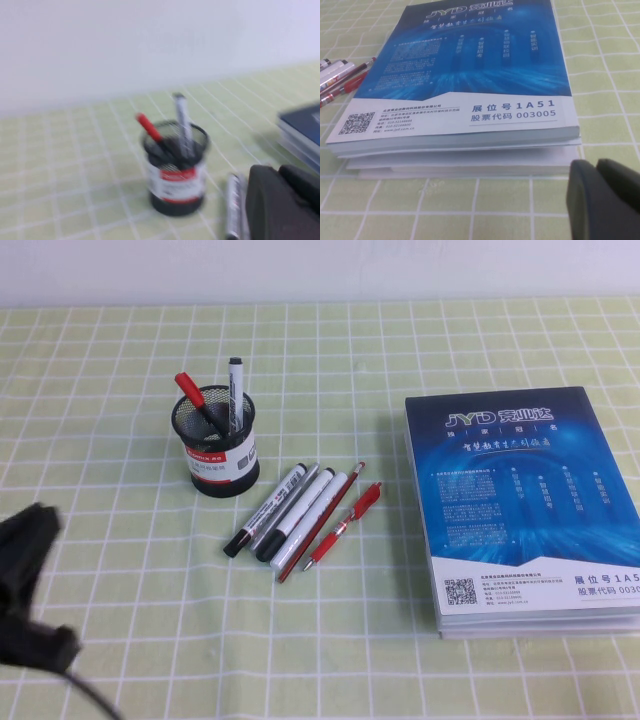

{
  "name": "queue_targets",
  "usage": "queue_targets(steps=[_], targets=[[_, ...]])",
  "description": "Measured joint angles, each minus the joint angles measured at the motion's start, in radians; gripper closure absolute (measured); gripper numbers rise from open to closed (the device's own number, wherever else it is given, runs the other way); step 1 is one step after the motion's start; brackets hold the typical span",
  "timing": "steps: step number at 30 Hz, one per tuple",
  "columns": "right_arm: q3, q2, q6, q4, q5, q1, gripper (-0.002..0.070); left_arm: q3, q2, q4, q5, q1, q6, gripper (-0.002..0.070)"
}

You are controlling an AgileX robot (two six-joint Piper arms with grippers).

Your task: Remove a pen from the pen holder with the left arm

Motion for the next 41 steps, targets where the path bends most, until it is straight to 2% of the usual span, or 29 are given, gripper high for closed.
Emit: queue_targets(steps=[9, 13, 24, 34, 41], targets=[[0.0, 0.0, 0.0, 0.0, 0.0, 0.0, 0.0691, 0.234, -0.405, -0.013, -0.081, 0.23, 0.013, 0.0676], [0.0, 0.0, 0.0, 0.0, 0.0, 0.0, 0.0691, 0.299, -0.523, -0.013, -0.074, 0.29, 0.013, 0.0676], [0.0, 0.0, 0.0, 0.0, 0.0, 0.0, 0.0691, 0.339, -0.595, 0.002, 0.042, 0.299, 0.013, 0.0676], [0.0, 0.0, 0.0, 0.0, 0.0, 0.0, 0.0691, 0.339, -0.595, 0.028, 0.318, 0.299, -0.034, 0.0676], [0.0, 0.0, 0.0, 0.0, 0.0, 0.0, 0.0691, 0.339, -0.597, 0.075, 0.41, 0.308, -0.05, 0.0676]])
